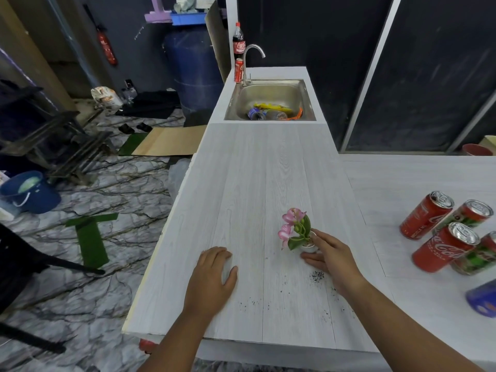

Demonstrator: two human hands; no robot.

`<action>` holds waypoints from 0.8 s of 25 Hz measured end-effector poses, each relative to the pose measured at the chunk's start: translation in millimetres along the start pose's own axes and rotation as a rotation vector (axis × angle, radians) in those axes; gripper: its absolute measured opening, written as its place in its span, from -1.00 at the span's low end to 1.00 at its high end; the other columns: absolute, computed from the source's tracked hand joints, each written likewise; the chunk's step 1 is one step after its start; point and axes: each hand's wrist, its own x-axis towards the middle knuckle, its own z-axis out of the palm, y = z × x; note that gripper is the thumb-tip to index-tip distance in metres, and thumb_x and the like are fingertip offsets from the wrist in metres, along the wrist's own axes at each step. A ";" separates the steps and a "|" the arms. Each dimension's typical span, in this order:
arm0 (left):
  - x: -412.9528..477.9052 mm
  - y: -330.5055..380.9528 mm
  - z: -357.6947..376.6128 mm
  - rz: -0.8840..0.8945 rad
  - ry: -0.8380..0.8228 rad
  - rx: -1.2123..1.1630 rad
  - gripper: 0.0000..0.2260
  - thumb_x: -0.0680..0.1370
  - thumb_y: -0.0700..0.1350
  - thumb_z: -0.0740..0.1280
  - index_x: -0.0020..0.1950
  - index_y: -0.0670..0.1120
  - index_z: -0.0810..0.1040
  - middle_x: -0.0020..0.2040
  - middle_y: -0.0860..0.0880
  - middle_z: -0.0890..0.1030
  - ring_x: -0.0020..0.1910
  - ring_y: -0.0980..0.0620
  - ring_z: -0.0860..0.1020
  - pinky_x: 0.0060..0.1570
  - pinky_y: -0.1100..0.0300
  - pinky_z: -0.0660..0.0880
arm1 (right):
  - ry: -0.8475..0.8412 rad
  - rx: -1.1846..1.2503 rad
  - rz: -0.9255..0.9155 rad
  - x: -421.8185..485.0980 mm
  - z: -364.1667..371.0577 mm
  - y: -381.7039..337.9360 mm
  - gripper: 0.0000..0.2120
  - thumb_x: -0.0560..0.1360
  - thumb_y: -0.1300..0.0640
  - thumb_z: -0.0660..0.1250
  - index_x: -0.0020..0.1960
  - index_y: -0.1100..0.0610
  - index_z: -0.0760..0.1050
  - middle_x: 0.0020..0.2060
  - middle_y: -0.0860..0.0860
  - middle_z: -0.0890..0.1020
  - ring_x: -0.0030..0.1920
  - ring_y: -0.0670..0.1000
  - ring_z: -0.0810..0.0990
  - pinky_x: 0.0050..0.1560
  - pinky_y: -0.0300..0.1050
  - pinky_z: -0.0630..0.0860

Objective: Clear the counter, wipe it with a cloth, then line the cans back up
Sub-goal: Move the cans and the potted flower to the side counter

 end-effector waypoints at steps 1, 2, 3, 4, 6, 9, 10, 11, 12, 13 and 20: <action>0.1 0.0 0.0 -0.001 0.000 0.000 -0.69 0.65 0.07 0.40 0.36 0.01 0.58 0.35 0.15 0.54 0.40 0.12 0.47 0.39 0.07 0.53 | -0.012 0.012 0.004 -0.3 -1.2 -0.2 -0.72 0.64 0.12 0.46 0.34 0.05 0.66 0.10 0.13 0.80 0.03 0.28 0.80 0.05 0.05 0.75; 0.0 0.0 0.1 -0.002 0.000 0.000 -0.69 0.65 0.07 0.39 0.36 0.01 0.58 0.35 0.15 0.54 0.40 0.12 0.47 0.39 0.06 0.53 | -0.025 0.017 0.008 -0.4 -2.5 -0.4 -0.70 0.63 0.15 0.46 0.36 0.05 0.65 0.11 0.14 0.79 0.04 0.28 0.80 0.07 0.05 0.75; 0.0 0.2 0.2 -0.004 -0.001 0.002 -0.69 0.65 0.07 0.39 0.36 0.01 0.58 0.35 0.14 0.54 0.40 0.12 0.47 0.38 0.06 0.53 | -0.038 0.015 0.009 -0.2 -3.9 0.0 -0.67 0.62 0.19 0.46 0.37 0.06 0.64 0.13 0.16 0.78 0.05 0.27 0.80 0.08 0.05 0.74; 0.2 0.4 0.1 -0.004 -0.002 0.004 -0.69 0.65 0.07 0.39 0.36 0.01 0.58 0.35 0.14 0.54 0.40 0.12 0.47 0.38 0.05 0.53 | -0.046 0.008 0.007 0.3 -5.4 0.9 -0.63 0.60 0.26 0.46 0.39 0.05 0.64 0.15 0.19 0.76 0.06 0.26 0.80 0.09 0.04 0.74; 0.3 0.3 0.0 -0.001 -0.006 0.006 -0.70 0.65 0.07 0.39 0.36 0.01 0.58 0.35 0.14 0.54 0.40 0.11 0.47 0.39 0.04 0.53 | -0.046 -0.046 -0.010 -0.1 -6.9 2.9 -0.48 0.49 0.37 0.53 0.38 0.01 0.64 0.19 0.23 0.71 0.09 0.23 0.79 0.13 0.04 0.73; 0.4 0.3 -0.3 -0.002 -0.008 0.005 -0.70 0.65 0.07 0.39 0.36 0.03 0.57 0.35 0.17 0.52 0.40 0.13 0.46 0.38 0.07 0.53 | -0.009 -0.197 -0.061 -2.1 -5.6 6.9 -0.38 0.37 0.37 0.64 0.32 -0.10 0.68 0.18 0.15 0.71 0.14 0.16 0.77 0.18 0.11 0.72; 0.4 1.0 -0.4 -0.005 -0.006 0.004 -0.70 0.65 0.07 0.39 0.36 0.03 0.57 0.35 0.17 0.52 0.39 0.13 0.46 0.37 0.07 0.53 | 0.008 -0.176 -0.075 -2.7 -4.6 8.6 -0.40 0.37 0.38 0.65 0.30 -0.08 0.70 0.17 0.15 0.71 0.14 0.17 0.77 0.15 0.12 0.73; 0.7 1.7 -0.4 -0.007 -0.003 0.006 -0.70 0.65 0.07 0.39 0.36 0.03 0.57 0.34 0.16 0.53 0.38 0.13 0.47 0.36 0.06 0.55 | 0.025 -0.134 -0.088 -3.6 -3.4 9.5 -0.44 0.38 0.39 0.64 0.27 -0.06 0.71 0.16 0.17 0.70 0.11 0.19 0.78 0.11 0.11 0.74; 1.1 2.3 0.1 -0.006 0.000 0.011 -0.70 0.64 0.07 0.40 0.35 0.02 0.57 0.33 0.15 0.54 0.36 0.13 0.48 0.34 0.05 0.56 | 0.041 -0.111 -0.104 -4.6 -2.4 9.6 -0.48 0.39 0.39 0.64 0.24 -0.05 0.72 0.14 0.18 0.70 0.07 0.19 0.79 0.06 0.07 0.75; 1.3 2.6 0.8 -0.004 0.006 0.018 -0.70 0.64 0.07 0.40 0.34 0.01 0.58 0.32 0.14 0.55 0.35 0.12 0.49 0.32 0.04 0.57 | 0.057 -0.113 -0.126 -5.6 -1.5 9.3 -0.51 0.40 0.37 0.64 0.21 -0.06 0.74 0.12 0.17 0.71 0.03 0.17 0.80 0.01 0.03 0.75; 26.8 53.3 28.6 0.015 -0.081 0.087 -0.57 0.59 0.31 0.37 0.33 0.08 0.58 0.30 0.17 0.57 0.31 0.12 0.48 0.35 0.17 0.45 | 0.125 -0.323 -0.227 -10.6 -22.5 -4.2 -0.62 0.48 0.11 0.61 0.17 -0.31 0.71 -0.05 -0.03 0.79 -0.23 0.07 0.70 -0.02 0.12 0.73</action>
